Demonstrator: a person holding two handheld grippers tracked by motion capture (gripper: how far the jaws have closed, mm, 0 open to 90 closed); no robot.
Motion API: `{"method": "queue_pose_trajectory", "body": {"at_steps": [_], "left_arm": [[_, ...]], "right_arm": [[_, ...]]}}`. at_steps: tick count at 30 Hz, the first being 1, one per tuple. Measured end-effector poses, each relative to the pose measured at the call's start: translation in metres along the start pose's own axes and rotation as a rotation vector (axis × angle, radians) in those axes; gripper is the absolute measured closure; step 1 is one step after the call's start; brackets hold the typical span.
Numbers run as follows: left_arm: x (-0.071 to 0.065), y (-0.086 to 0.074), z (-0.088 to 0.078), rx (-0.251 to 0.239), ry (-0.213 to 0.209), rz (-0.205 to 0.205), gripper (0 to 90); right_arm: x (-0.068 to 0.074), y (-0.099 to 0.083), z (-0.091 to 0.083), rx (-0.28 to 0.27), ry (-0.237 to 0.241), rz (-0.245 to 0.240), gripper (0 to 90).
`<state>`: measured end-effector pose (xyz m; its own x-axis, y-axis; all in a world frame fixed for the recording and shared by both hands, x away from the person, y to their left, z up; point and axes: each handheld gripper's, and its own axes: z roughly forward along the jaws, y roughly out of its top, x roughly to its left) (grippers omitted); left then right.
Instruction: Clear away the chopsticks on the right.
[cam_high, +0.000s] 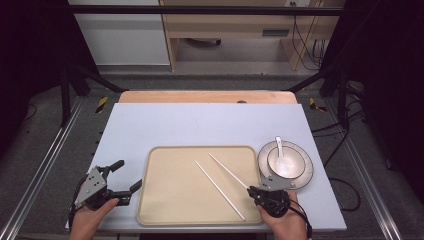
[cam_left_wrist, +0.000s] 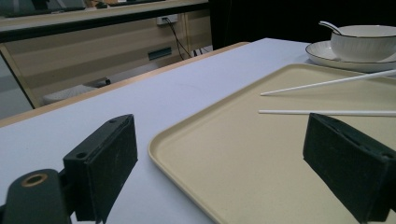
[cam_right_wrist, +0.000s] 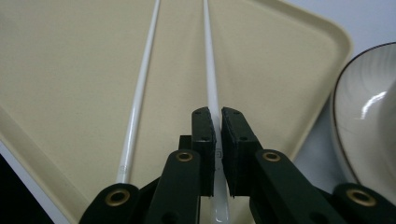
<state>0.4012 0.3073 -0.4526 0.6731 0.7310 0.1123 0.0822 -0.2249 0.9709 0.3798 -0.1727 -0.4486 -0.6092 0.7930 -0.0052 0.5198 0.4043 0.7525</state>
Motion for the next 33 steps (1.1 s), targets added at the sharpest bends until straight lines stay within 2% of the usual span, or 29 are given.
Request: {"method": "queue_pose_trajectory", "body": {"at_steps": [3,4,6,15,17,18,19,22,23,24,25,26,27,28,30,31,33], "left_arm": [[-0.001,0.0,0.001,0.005,-0.006,0.006,9.6],[-0.001,0.0,0.002,0.002,-0.007,0.007,9.6],[-0.002,0.0,0.002,0.005,-0.007,0.007,9.6],[-0.003,0.001,0.002,0.004,-0.009,0.005,10.0],[-0.003,0.001,0.003,0.005,-0.013,0.005,10.1],[-0.004,0.002,0.003,0.006,-0.017,0.003,10.8],[-0.004,0.002,0.003,0.006,-0.017,0.003,11.6],[-0.006,0.002,0.005,0.021,-0.032,0.003,13.7],[-0.006,0.002,0.005,0.021,-0.032,0.003,15.1],[-0.01,0.002,0.007,0.039,-0.044,0.0,16.1],[-0.01,0.002,0.007,0.039,-0.044,0.0,16.7],[-0.013,0.002,0.01,0.06,-0.06,-0.008,17.5],[-0.013,0.002,0.01,0.06,-0.06,-0.008,18.6],[-0.014,0.003,0.01,0.071,-0.068,-0.01,19.3],[-0.018,0.005,0.013,0.1,-0.083,-0.024,20.9],[-0.018,0.005,0.013,0.1,-0.083,-0.024,22.3],[-0.021,0.009,0.016,0.12,-0.086,-0.039,23.9]], "right_arm": [[0.007,-0.003,0.006,-0.007,0.028,0.015,83.8],[0.01,-0.003,0.006,-0.007,0.029,0.034,83.8],[0.011,-0.004,0.007,-0.006,0.027,0.032,83.8],[0.023,-0.006,0.016,0.008,0.083,0.028,83.7],[0.026,-0.007,0.018,0.023,0.098,0.041,83.4],[0.026,-0.009,0.019,0.02,0.108,0.053,75.0],[0.026,-0.009,0.019,0.02,0.108,0.053,75.0],[0.023,-0.009,0.018,-0.024,0.106,0.057,64.4],[0.023,-0.009,0.018,-0.024,0.106,0.057,64.4],[0.021,-0.009,0.018,-0.044,0.103,0.057,58.4],[0.019,-0.009,0.017,-0.05,0.1,0.048,54.2],[0.018,-0.008,0.018,-0.061,0.096,0.043,50.2],[0.018,-0.008,0.018,-0.061,0.096,0.043,50.2],[0.016,-0.007,0.018,-0.077,0.094,0.037,41.5],[0.013,-0.003,0.018,-0.103,0.089,0.025,34.1],[0.013,-0.003,0.018,-0.103,0.089,0.025,34.1],[0.009,0.0,0.019,-0.128,0.09,-0.004,25.0]]}}
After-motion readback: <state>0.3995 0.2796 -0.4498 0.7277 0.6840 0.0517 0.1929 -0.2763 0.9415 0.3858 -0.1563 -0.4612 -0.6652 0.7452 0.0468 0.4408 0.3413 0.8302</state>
